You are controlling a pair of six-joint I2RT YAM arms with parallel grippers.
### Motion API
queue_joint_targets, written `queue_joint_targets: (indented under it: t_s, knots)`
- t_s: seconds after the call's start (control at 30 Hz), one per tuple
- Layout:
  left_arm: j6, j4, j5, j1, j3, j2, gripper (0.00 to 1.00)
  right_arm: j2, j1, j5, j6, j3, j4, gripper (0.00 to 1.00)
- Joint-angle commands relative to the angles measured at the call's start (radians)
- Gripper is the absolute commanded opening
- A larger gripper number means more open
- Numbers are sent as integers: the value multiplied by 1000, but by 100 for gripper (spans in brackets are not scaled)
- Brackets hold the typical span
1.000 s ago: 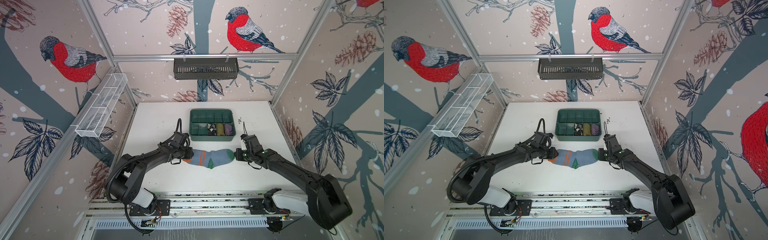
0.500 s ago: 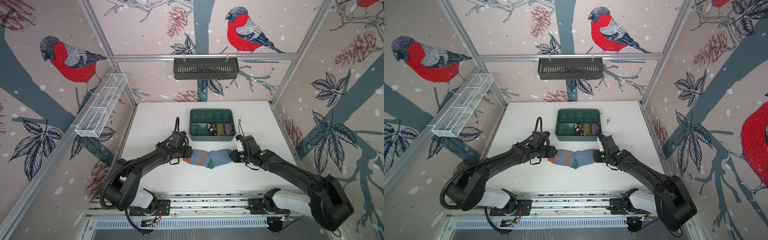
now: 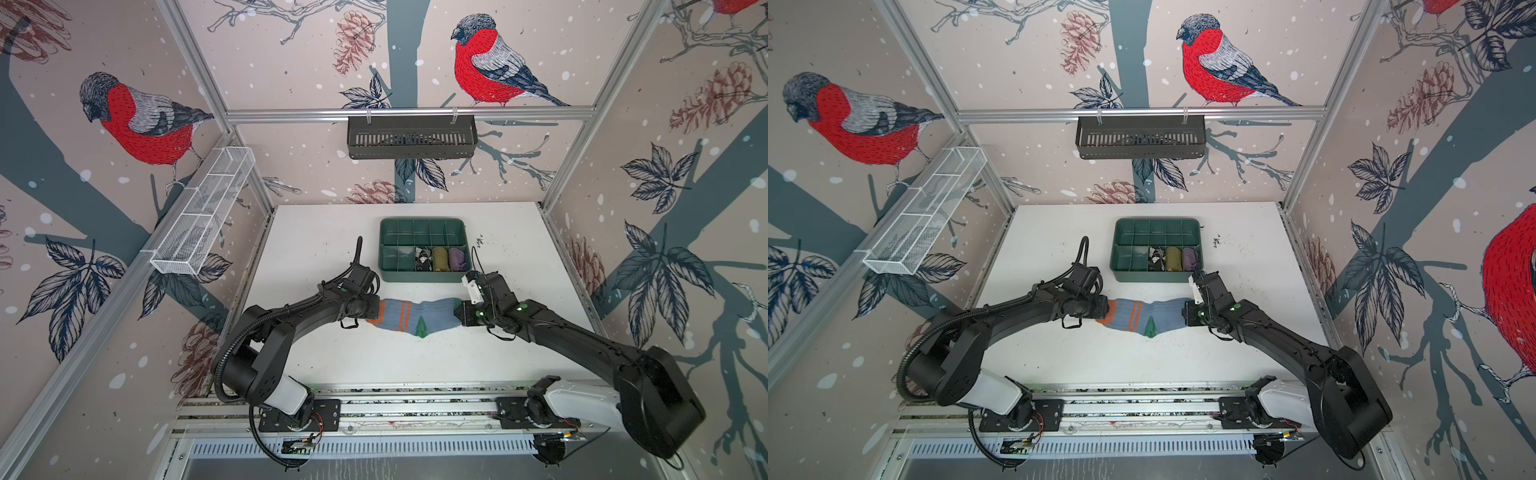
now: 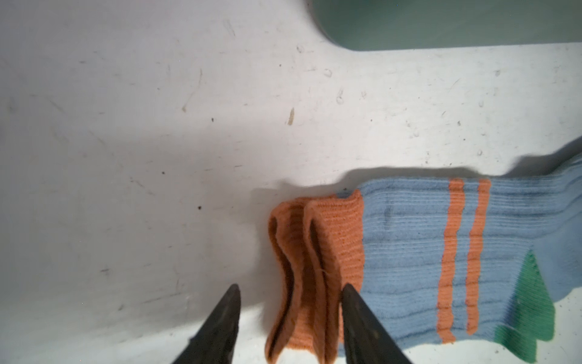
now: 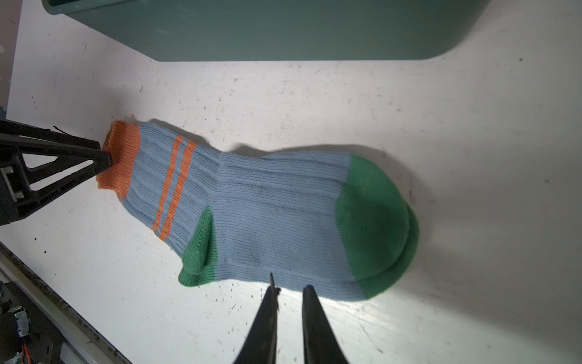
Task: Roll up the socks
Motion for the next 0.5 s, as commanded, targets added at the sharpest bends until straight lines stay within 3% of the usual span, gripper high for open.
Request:
queue_joint_targets:
  t_s: [0.0,0.2,0.47]
  knots:
    - [6,10,21,-1,5,12,49,5,0,-8,-8,1,17,18]
    - [9,9,44,-1,2,35,40,5,2,-17,-11,4,18,18]
    - [24,-5,73,-1,25,54,19,23,15,-26,-3,2,43,18]
